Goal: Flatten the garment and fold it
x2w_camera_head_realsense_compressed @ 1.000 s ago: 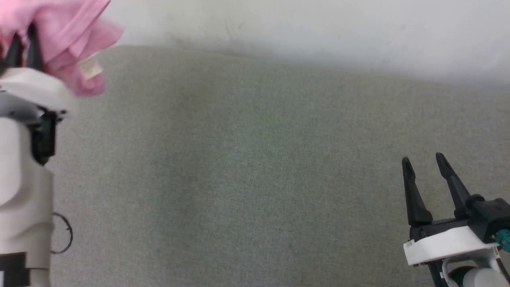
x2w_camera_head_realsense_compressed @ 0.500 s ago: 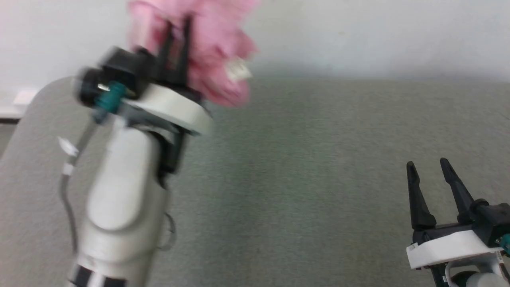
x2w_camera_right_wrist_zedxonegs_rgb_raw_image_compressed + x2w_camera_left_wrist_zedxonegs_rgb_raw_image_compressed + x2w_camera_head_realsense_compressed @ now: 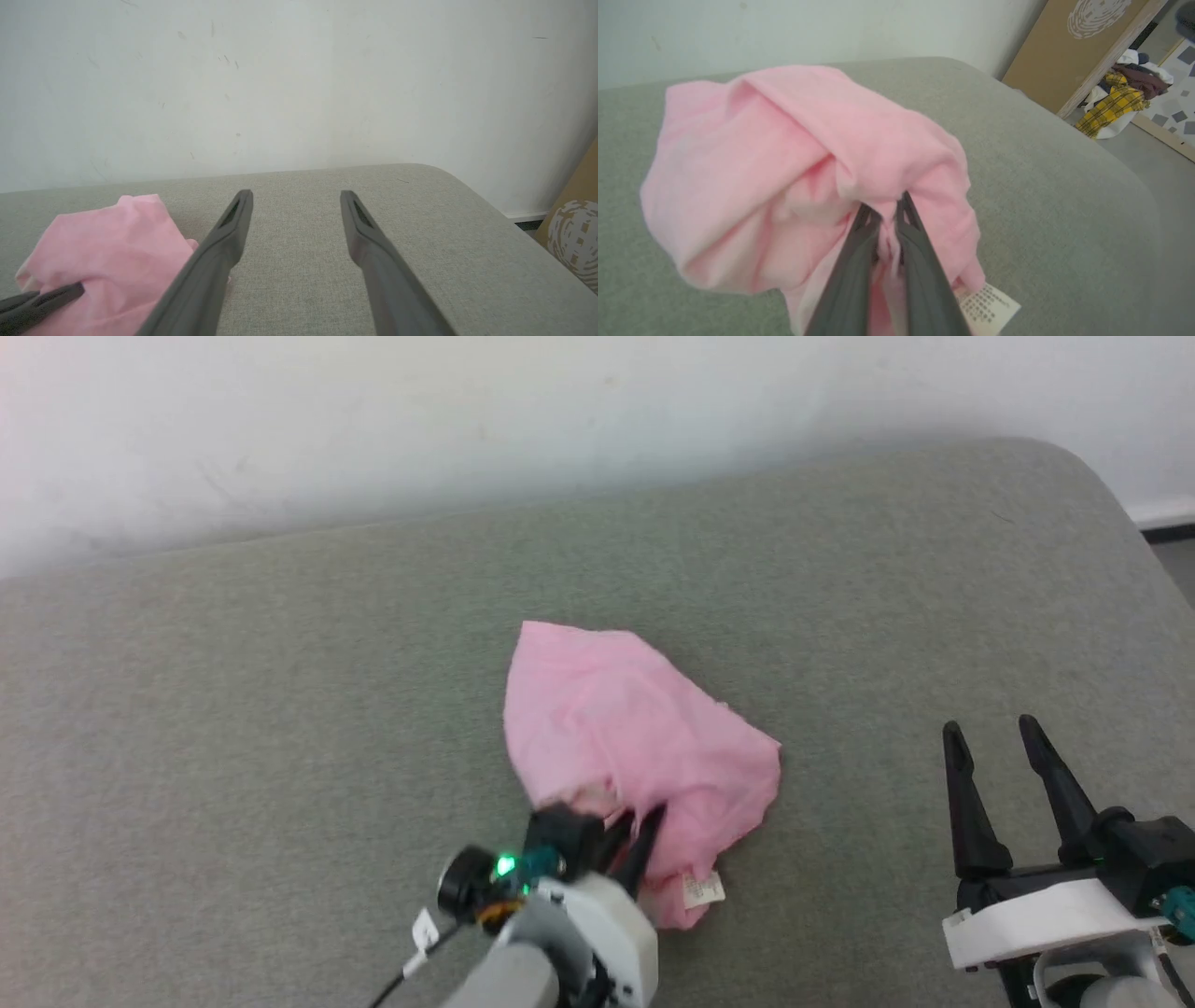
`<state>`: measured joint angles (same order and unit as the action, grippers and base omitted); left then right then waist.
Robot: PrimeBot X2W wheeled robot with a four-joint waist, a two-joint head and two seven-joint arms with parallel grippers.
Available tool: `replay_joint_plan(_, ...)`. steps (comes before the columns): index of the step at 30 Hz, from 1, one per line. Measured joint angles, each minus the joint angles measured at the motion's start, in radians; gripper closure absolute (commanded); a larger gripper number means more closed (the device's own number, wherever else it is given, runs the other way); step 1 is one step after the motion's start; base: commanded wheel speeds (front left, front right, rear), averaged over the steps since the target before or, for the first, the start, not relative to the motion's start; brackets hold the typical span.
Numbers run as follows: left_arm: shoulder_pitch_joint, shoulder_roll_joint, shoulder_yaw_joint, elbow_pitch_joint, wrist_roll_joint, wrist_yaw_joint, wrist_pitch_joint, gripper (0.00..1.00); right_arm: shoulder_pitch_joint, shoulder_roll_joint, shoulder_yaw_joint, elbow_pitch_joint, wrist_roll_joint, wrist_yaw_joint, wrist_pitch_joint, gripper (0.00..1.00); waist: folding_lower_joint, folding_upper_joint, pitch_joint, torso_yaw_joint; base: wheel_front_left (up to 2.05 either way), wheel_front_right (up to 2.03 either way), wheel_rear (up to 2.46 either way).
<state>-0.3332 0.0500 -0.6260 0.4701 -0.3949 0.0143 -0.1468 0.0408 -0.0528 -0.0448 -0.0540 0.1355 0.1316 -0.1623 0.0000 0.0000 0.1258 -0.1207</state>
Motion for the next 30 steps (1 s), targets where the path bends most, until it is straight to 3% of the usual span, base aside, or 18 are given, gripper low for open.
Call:
replay_joint_plan(1, 0.014, 0.000, -0.010, 0.022, 0.000, 0.006, -0.007, 1.00, 0.000, 0.000, -0.001, 0.002, 0.002, 0.000, -0.001, 0.00, 0.0000, 0.0000, 0.004, -0.007, 0.00, 0.00, 0.00)
replay_joint_plan(2, 0.024, -0.001, -0.016, 0.039, 0.000, 0.006, -0.016, 0.84, 0.000, 0.000, -0.001, 0.003, 0.004, 0.000, -0.002, 0.00, 0.0000, 0.0000, 0.008, -0.013, 0.00, 0.00, 0.00)
replay_joint_plan(3, 0.029, 0.000, -0.017, 0.051, 0.000, 0.006, -0.027, 0.33, 0.000, 0.000, 0.000, 0.006, 0.005, 0.000, -0.003, 0.00, 0.0000, 0.0000, 0.012, -0.017, 0.00, 0.00, 0.00)
replay_joint_plan(4, 0.030, 0.000, -0.020, 0.060, 0.001, 0.008, -0.040, 0.00, 0.000, 0.000, 0.002, 0.008, 0.005, 0.000, -0.006, 0.00, 0.0000, 0.0000, 0.014, -0.020, 0.00, 0.00, 0.00)
replay_joint_plan(8, 0.025, 0.000, -0.036, 0.037, 0.017, 0.002, -0.086, 0.00, 0.000, -0.001, -0.012, 0.010, 0.005, 0.000, -0.009, 0.00, 0.0001, 0.0000, 0.016, -0.010, 0.00, 0.00, 0.00)
replay_joint_plan(12, 0.001, 0.000, -0.011, -0.070, 0.028, 0.009, -0.109, 0.00, 0.000, 0.000, -0.007, 0.013, 0.003, 0.000, -0.008, 0.00, 0.0000, 0.0000, -0.003, 0.005, 0.00, 0.00, 0.00)
replay_joint_plan(18, 0.017, 0.000, 0.121, -0.281, 0.053, 0.042, -0.110, 0.00, 0.008, 0.000, -0.011, 0.013, 0.003, 0.000, -0.005, 0.00, 0.0000, 0.0000, -0.039, 0.028, 0.00, 0.00, 0.00)
replay_joint_plan(30, 0.204, 0.090, 0.410, -0.329, 0.069, 0.080, -0.110, 0.00, 0.034, 0.000, -0.001, 0.008, -0.013, 0.000, 0.024, 0.00, 0.0000, 0.0000, -0.077, 0.062, 0.00, 0.00, 0.00)
